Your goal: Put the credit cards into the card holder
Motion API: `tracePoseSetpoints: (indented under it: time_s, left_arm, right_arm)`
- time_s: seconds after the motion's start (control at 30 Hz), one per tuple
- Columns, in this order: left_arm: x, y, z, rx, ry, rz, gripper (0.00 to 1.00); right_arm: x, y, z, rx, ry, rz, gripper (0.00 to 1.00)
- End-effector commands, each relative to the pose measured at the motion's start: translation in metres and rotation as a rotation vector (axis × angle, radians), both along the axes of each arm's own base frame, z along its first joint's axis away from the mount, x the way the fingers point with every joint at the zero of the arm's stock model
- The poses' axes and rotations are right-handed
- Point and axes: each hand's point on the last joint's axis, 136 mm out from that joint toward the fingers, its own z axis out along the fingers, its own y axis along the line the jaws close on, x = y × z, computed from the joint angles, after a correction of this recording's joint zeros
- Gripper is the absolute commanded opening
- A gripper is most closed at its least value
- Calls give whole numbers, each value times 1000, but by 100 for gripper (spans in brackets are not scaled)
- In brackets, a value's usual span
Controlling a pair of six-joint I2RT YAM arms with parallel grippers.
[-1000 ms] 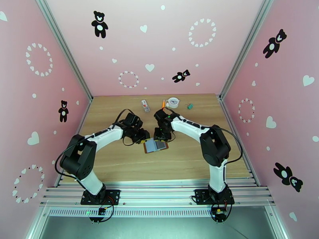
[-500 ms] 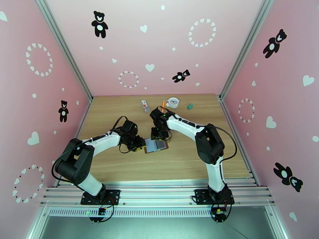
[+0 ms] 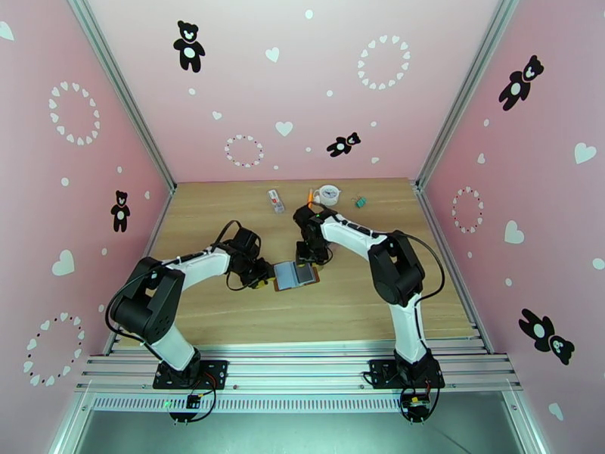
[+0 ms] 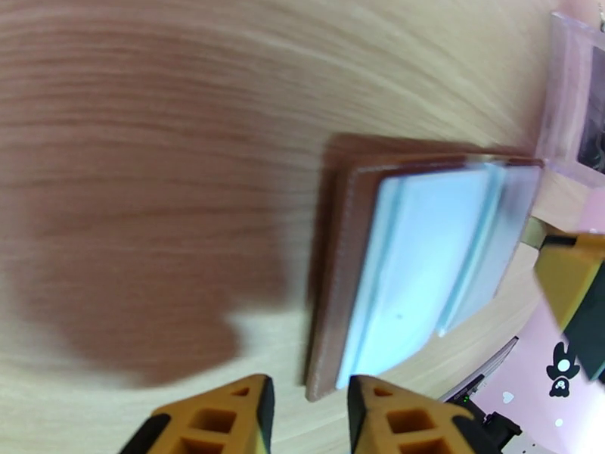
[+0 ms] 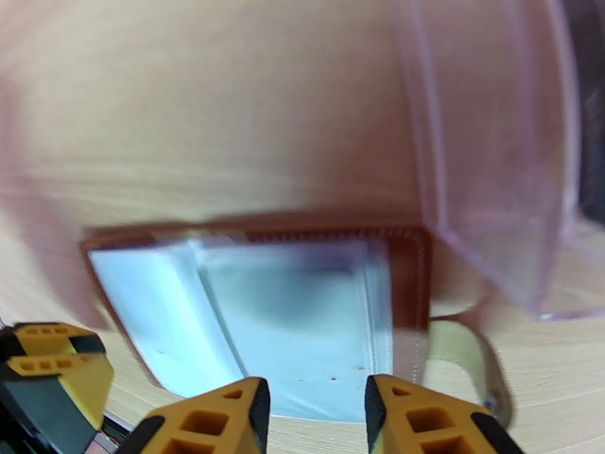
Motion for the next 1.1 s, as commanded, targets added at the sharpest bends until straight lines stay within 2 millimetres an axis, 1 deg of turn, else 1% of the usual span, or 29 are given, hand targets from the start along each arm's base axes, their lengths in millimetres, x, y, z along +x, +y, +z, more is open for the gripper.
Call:
tracePoseSetpoints:
  time_s: [0.0, 0.1, 0.2, 0.27, 0.33, 0.4, 0.5, 0.6, 0.67, 0.7, 0.77, 0.83, 0.93, 1.0, 1.07]
  left_arm:
    - [7, -1, 1, 1, -1, -15, 32]
    - [6, 0, -2, 9, 5, -19, 32]
    - [7, 3, -2, 14, 1, -16, 32]
    - [7, 5, -1, 15, 1, -16, 32]
    - [7, 7, -1, 20, 6, -18, 32]
    - [8, 10, 1, 31, 3, -18, 32]
    - [10, 18, 6, 70, -13, -17, 32]
    - [12, 30, 11, 112, -25, 0, 33]
    - [12, 34, 12, 114, -30, 17, 34]
    - [11, 35, 13, 112, -32, 19, 35]
    - [10, 35, 15, 108, -36, 21, 35]
    - [9, 35, 16, 107, -40, 20, 35]
    - [8, 35, 17, 106, -41, 18, 35]
    - [8, 35, 17, 105, -41, 19, 35]
    - [9, 35, 17, 105, -40, 19, 35]
  right_arm:
    - [-19, 3, -20, -15, 69, -8, 39]
    - [-31, 11, -26, -7, 91, -3, 39]
    - [-38, 22, -26, 6, 90, 12, 38]
    - [-39, 28, -23, 11, 85, 18, 39]
    - [-36, 30, -18, 13, 76, 16, 38]
    - [-27, 30, -6, 5, 32, 26, 38]
    - [-2, 30, 28, -15, -95, 88, 39]
    - [32, 12, 61, -99, -245, 130, 40]
    - [56, -4, 73, -142, -309, 124, 42]
    - [66, -13, 76, -155, -323, 115, 42]
    - [87, -35, 77, -195, -336, 90, 43]
    - [103, -52, 75, -219, -332, 75, 44]
    - [118, -78, 68, -276, -302, 72, 45]
    - [126, -89, 67, -313, -298, 87, 46]
    - [130, -93, 63, -325, -300, 113, 47]
